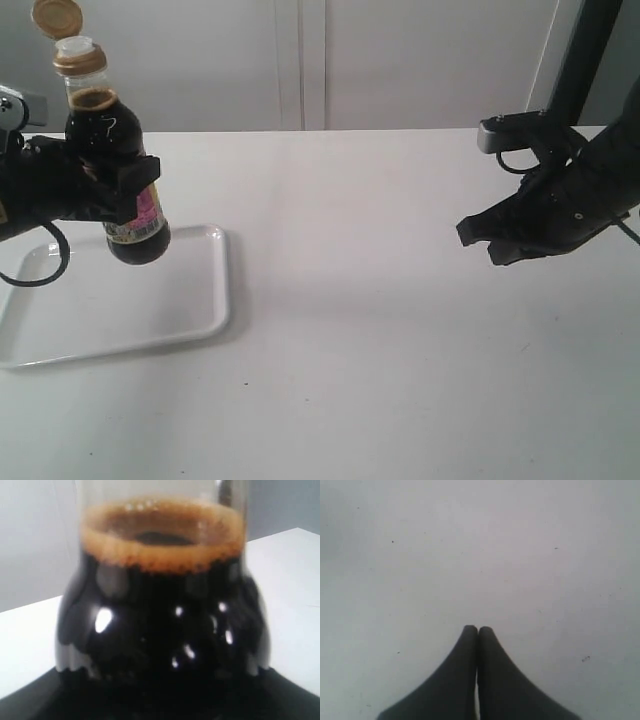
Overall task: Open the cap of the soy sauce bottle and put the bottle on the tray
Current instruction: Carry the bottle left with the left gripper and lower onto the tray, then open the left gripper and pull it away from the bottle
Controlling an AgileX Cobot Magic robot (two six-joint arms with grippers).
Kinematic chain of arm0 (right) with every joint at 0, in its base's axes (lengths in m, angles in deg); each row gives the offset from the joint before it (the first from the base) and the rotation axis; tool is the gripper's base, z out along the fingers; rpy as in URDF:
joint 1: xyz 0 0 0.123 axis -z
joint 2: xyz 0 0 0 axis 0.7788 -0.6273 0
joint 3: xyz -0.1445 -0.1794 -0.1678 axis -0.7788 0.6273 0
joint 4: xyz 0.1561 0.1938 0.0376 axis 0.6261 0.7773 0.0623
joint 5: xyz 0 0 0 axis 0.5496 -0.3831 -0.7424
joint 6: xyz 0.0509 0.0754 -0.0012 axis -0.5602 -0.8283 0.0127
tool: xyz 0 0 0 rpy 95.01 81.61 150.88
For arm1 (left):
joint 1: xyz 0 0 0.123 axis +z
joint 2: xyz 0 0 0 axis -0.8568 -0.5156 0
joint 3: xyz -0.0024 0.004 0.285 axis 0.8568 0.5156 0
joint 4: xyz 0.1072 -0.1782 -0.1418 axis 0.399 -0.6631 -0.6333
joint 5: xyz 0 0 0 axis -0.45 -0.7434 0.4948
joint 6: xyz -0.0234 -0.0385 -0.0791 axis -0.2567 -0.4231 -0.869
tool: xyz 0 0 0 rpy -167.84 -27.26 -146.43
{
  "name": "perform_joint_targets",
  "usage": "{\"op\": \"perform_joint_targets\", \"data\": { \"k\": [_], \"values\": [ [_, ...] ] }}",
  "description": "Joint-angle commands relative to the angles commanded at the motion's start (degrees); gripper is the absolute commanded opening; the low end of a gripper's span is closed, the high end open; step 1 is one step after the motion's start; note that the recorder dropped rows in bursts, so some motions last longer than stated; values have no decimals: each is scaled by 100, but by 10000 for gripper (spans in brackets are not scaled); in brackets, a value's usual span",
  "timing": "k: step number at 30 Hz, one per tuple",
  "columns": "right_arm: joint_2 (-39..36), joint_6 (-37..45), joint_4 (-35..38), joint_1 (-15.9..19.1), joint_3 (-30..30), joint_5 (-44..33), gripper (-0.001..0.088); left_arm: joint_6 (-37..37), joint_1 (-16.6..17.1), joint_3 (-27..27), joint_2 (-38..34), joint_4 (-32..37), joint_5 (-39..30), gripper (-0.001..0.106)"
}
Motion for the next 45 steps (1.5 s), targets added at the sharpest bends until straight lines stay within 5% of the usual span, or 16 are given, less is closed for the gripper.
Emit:
{"op": "perform_joint_targets", "data": {
  "k": [10, 35, 40, 45],
  "values": [
    [0, 42, 15, 0, 0, 37, 0, 667, 0, 292, -530, -946, 568, 0],
    [0, 47, 25, 0, 0, 64, 0, 1366, 0, 292, -1198, -989, 785, 3],
    [0, 47, 25, 0, 0, 64, 0, 1366, 0, 292, -1198, -1011, 743, 298],
    [0, 47, 25, 0, 0, 64, 0, 1236, 0, 292, -1198, -1036, 743, 828]
  ]
}}
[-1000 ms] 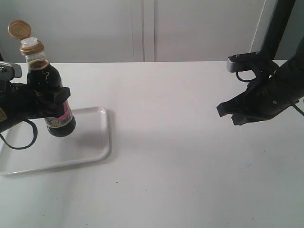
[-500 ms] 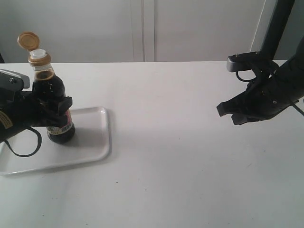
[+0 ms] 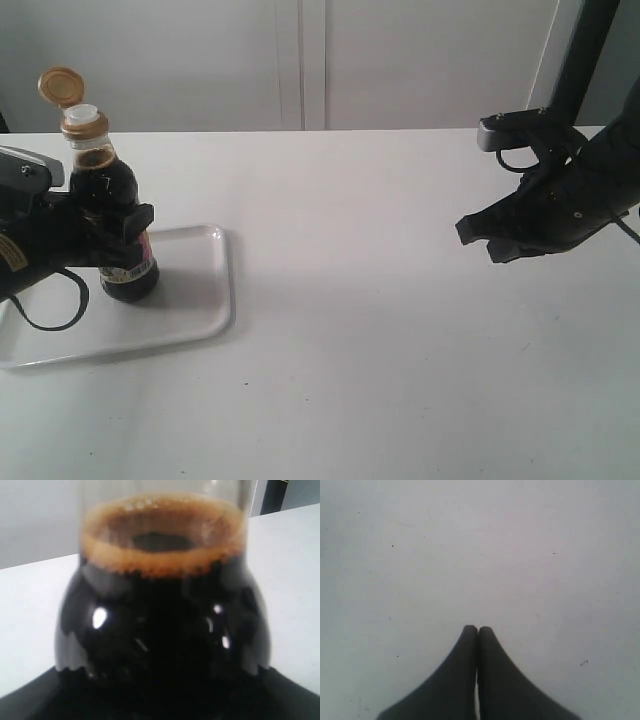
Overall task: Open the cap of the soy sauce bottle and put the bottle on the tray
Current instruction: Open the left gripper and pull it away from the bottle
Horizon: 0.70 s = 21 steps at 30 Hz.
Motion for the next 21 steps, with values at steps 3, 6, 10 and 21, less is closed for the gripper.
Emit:
{"op": "perform_joint_targets", "data": {
  "k": [3, 6, 10, 21],
  "values": [
    [0, 0, 0, 0, 0, 0, 0, 0, 0, 0, 0, -12, -30, 1010],
    [0, 0, 0, 0, 0, 0, 0, 0, 0, 0, 0, 18, -95, 1052],
    [0, 0, 0, 0, 0, 0, 0, -135, 0, 0, 21, 31, -186, 1051],
    [0, 0, -1, 0, 0, 26, 0, -641, 0, 0, 692, 341, -1068, 1051]
  ]
}}
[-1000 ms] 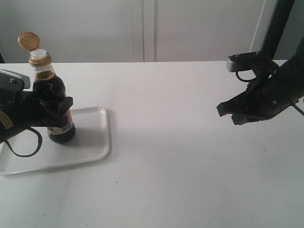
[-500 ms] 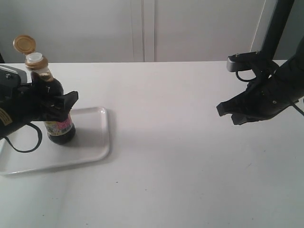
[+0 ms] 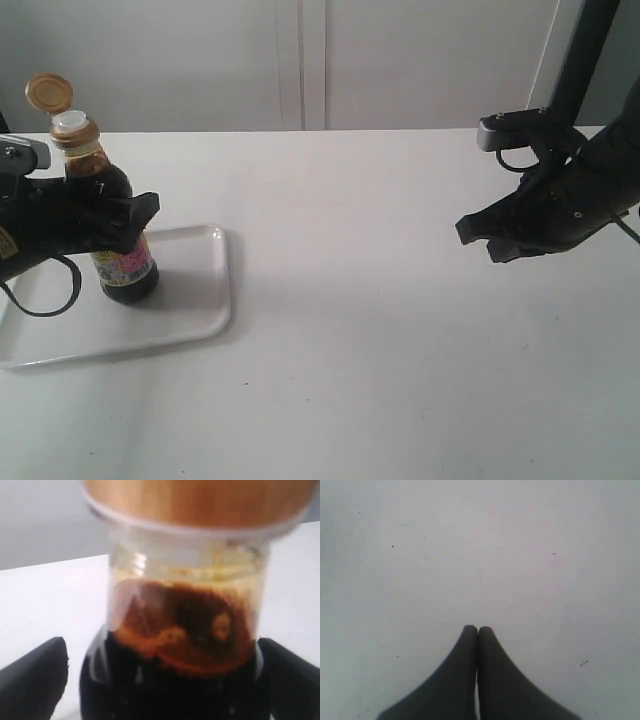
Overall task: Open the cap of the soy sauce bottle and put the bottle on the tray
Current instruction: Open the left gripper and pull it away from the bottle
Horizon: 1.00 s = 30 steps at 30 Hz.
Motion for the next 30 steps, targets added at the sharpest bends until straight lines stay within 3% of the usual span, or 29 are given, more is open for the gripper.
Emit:
{"op": "perform_joint_targets", "data": {
  "k": [8, 14, 21, 30],
  "values": [
    [0, 0, 0, 0, 0, 22, 0, -805, 0, 0, 464, 687, -846, 1051],
    [0, 0, 0, 0, 0, 22, 0, -1163, 0, 0, 803, 816, -1848, 1051],
    [0, 0, 0, 0, 0, 46, 0, -2430, 0, 0, 1058, 2279, -2267, 1051],
    [0, 0, 0, 0, 0, 46, 0, -3905, 0, 0, 1327, 3631, -3085, 1051]
  ]
}}
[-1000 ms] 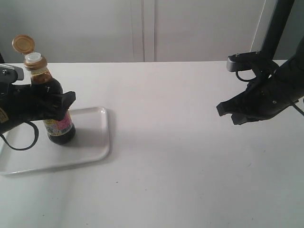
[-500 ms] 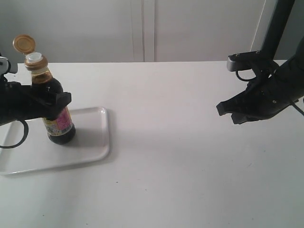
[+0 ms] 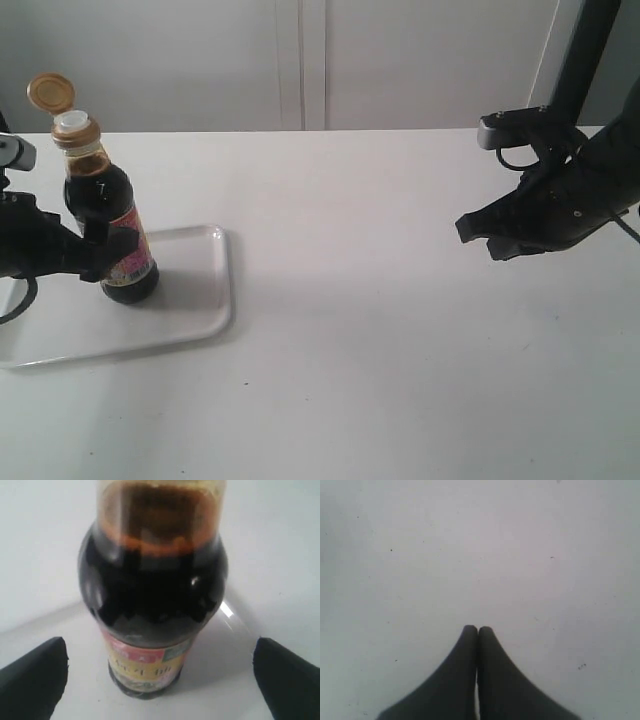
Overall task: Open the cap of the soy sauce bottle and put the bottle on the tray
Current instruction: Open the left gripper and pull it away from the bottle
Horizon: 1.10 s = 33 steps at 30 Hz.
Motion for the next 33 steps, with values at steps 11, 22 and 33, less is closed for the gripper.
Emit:
{"op": "perform_joint_targets", "data": {
  "k": [11, 22, 33],
  "values": [
    [0, -68, -14, 0, 0, -37, 0, -2704, 0, 0, 178, 2867, -140, 1044],
    [0, -57, -26, 0, 0, -335, 0, -3383, 0, 14, 829, 3279, 919, 208],
    [310, 101, -354, 0, -11, -607, 0, -2585, 0, 14, 1478, 3279, 239, 0]
  ]
}}
